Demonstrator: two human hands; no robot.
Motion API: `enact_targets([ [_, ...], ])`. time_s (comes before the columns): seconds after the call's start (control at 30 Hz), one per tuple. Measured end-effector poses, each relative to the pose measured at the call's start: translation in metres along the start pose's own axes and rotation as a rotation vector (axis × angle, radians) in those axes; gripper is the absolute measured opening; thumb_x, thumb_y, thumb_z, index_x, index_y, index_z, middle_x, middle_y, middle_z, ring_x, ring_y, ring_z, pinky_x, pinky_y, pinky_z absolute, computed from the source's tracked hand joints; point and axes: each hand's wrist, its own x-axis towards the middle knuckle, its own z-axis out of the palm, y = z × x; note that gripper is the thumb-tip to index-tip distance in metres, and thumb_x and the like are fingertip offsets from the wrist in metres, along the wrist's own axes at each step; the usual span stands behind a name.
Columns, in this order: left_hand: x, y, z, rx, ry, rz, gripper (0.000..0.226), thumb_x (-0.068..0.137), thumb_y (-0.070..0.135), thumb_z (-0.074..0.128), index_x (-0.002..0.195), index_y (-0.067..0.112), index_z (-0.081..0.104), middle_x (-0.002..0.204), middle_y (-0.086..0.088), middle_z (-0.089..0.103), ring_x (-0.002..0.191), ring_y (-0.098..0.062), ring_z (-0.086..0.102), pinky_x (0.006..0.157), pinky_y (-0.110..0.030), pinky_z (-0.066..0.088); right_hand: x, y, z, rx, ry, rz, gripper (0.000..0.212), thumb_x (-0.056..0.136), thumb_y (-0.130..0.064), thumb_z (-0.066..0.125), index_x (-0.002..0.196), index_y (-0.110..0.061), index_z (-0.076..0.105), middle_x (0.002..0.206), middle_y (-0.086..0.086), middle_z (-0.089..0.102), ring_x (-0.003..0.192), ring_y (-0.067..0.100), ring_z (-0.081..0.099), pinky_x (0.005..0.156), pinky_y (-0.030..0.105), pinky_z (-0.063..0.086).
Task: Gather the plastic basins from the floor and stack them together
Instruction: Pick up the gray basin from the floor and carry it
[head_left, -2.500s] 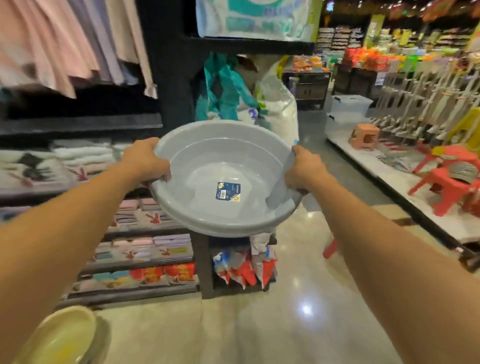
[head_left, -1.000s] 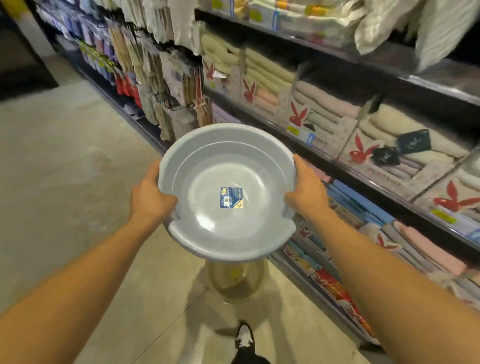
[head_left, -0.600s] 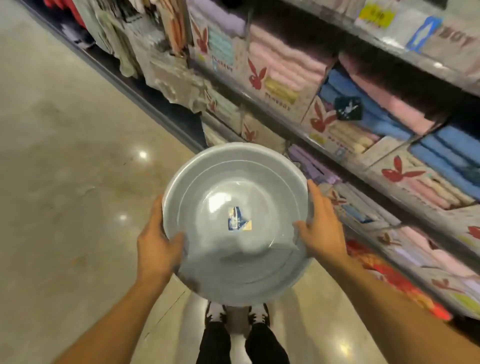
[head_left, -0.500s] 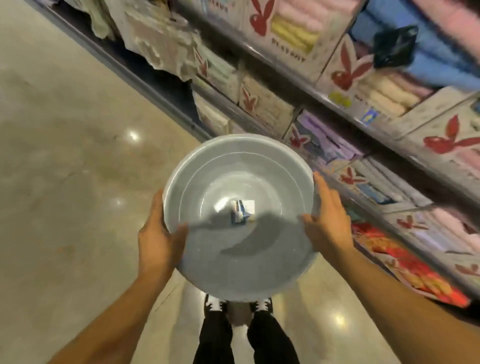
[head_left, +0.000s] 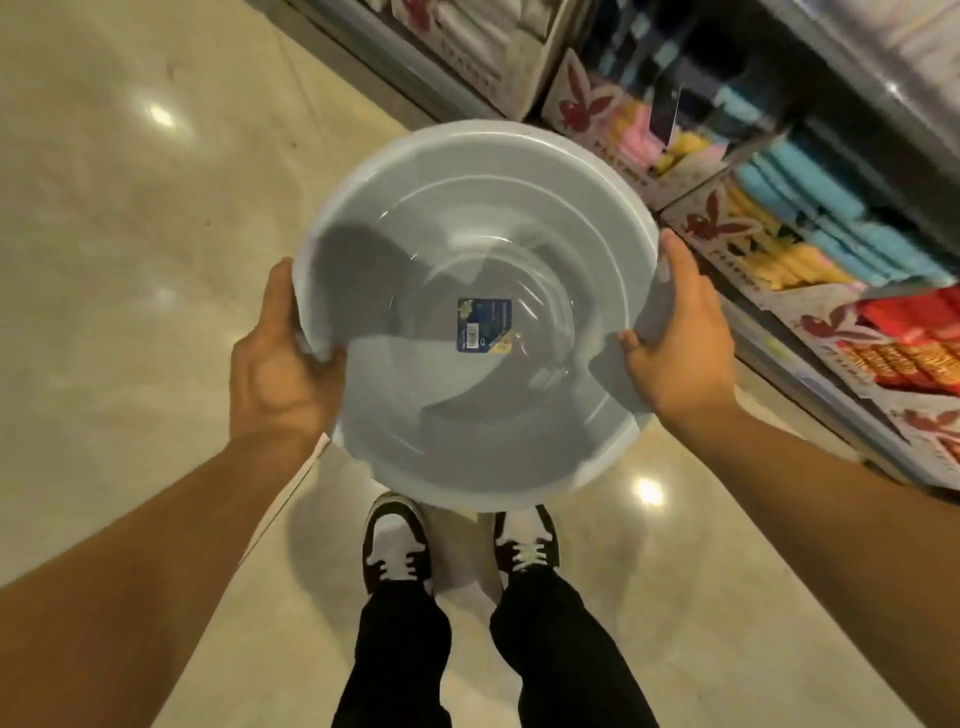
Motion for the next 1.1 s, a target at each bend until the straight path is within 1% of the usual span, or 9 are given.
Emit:
enact_targets([
  [0.13,0.006,-0.022,0.023,0.096,-0.015,-0.045,0.058,0.085,0.012,0.064,0.131,0.041,0.043,0.075,0.006,0.064,0.062,-0.007,0.061,0.062,-0.026,0.051,0.008,0.013,0.029,0.003,-0.018,0.012,0.098,0.085,-0.007,0.074,0.156,-0.041,0.016,0.146,0.002,0.042,0.116,0.027,0.055,0.092,0.043,0.047],
  [0.23,0.008,-0.027,0.034,0.150,-0.035,-0.014,0.064,0.087,0.009,0.065,0.142,0.028,0.039,0.078,-0.008,0.066,0.068,-0.028,0.063,0.074,-0.042,0.057,0.012,0.020,0.045,-0.011,-0.019,0.024,0.097,0.086,-0.007,0.072,0.156,-0.041,0.014,0.145,0.003,0.042,0.118,0.029,0.054,0.089,0.042,0.047],
  [0.33,0.011,-0.029,0.043,0.195,-0.034,-0.017,0.068,0.087,0.009,0.065,0.147,0.022,0.035,0.083,-0.015,0.067,0.076,-0.039,0.064,0.077,-0.052,0.056,0.017,0.026,0.061,-0.018,-0.004,0.053,0.097,0.086,-0.010,0.073,0.156,-0.042,0.013,0.141,0.003,0.045,0.114,0.028,0.057,0.079,0.038,0.047],
  [0.43,0.010,-0.029,0.053,0.241,0.003,-0.032,0.067,0.087,0.011,0.063,0.146,0.024,0.034,0.095,-0.014,0.067,0.083,-0.040,0.063,0.077,-0.053,0.055,0.020,0.031,0.074,-0.016,0.008,0.074,0.097,0.085,-0.011,0.072,0.156,-0.041,0.013,0.138,0.003,0.047,0.107,0.025,0.058,0.071,0.032,0.043],
  [0.57,0.013,-0.031,0.059,0.331,0.080,-0.055,0.062,0.080,0.009,0.064,0.137,0.021,0.042,0.093,-0.009,0.065,0.086,-0.039,0.060,0.085,-0.054,0.051,0.021,0.033,0.082,-0.010,0.024,0.075,0.096,0.082,-0.014,0.071,0.156,-0.038,0.014,0.136,0.004,0.049,0.106,0.023,0.057,0.067,0.031,0.038],
  [0.7,0.017,-0.038,0.057,0.340,0.130,-0.097,0.058,0.079,0.006,0.064,0.132,0.021,0.046,0.089,-0.011,0.066,0.087,-0.039,0.060,0.082,-0.051,0.052,0.019,0.030,0.089,-0.069,0.005,0.011,0.095,0.082,-0.011,0.071,0.156,-0.036,0.017,0.130,0.003,0.052,0.114,0.026,0.051,0.071,0.033,0.040],
  [0.83,0.019,-0.043,0.054,0.373,0.099,-0.044,0.061,0.083,0.009,0.066,0.138,0.017,0.041,0.099,-0.016,0.065,0.093,-0.041,0.060,0.084,-0.056,0.052,0.019,0.027,0.098,-0.039,0.018,-0.004,0.094,0.083,-0.007,0.071,0.157,-0.031,0.018,0.132,0.004,0.050,0.120,0.025,0.044,0.075,0.030,0.040],
  [0.93,0.023,-0.047,0.055,0.388,0.087,0.017,0.064,0.085,0.011,0.067,0.142,0.014,0.039,0.103,-0.018,0.061,0.098,-0.041,0.057,0.085,-0.058,0.050,0.024,0.031,0.100,-0.010,0.021,-0.003,0.096,0.083,-0.002,0.068,0.158,-0.030,0.015,0.135,0.005,0.046,0.124,0.025,0.040,0.080,0.028,0.037],
  [1.1,0.025,-0.051,0.063,0.389,0.103,-0.003,0.064,0.087,0.008,0.063,0.145,0.008,0.037,0.112,-0.020,0.058,0.107,-0.038,0.051,0.092,-0.056,0.045,0.021,0.032,0.105,-0.003,0.003,-0.028,0.099,0.085,0.002,0.064,0.159,-0.029,0.006,0.132,0.008,0.039,0.122,0.024,0.036,0.081,0.026,0.034],
])
